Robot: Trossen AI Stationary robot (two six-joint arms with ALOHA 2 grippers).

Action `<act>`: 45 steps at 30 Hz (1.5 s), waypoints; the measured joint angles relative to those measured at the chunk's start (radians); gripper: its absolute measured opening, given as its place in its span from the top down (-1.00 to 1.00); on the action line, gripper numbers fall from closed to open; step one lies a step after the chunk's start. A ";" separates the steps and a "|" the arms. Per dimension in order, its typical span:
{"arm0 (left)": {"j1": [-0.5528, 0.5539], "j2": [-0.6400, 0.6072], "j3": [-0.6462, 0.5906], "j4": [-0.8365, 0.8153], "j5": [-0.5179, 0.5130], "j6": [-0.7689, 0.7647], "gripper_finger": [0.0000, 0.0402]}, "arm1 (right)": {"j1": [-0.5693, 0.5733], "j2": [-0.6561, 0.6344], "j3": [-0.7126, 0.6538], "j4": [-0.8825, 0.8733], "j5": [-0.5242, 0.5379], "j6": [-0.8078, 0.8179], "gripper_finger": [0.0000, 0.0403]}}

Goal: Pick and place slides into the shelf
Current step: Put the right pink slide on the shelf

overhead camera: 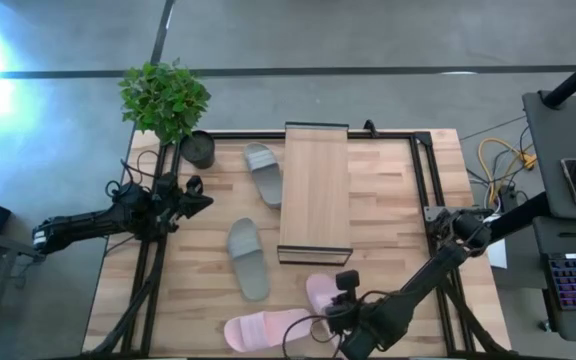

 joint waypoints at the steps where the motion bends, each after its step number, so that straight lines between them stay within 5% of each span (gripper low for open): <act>1: 0.000 0.000 0.000 0.000 0.000 0.000 1.00 | 0.004 -0.004 0.022 -0.023 0.005 0.000 0.95; 11: 0.000 0.002 0.000 0.000 0.000 0.008 1.00 | 0.045 -0.014 0.302 -0.360 0.172 -0.098 0.96; 21: 0.000 0.002 0.000 0.000 0.000 0.009 1.00 | 0.011 -0.015 0.465 -0.495 0.346 -0.446 0.96; 39: 0.000 -0.002 0.000 0.000 -0.003 0.009 1.00 | -0.207 -0.227 0.335 -0.572 0.428 -0.782 0.96; 45: 0.000 0.000 0.001 0.000 -0.003 0.021 1.00 | -0.299 -0.333 0.191 -0.338 0.322 -1.116 0.96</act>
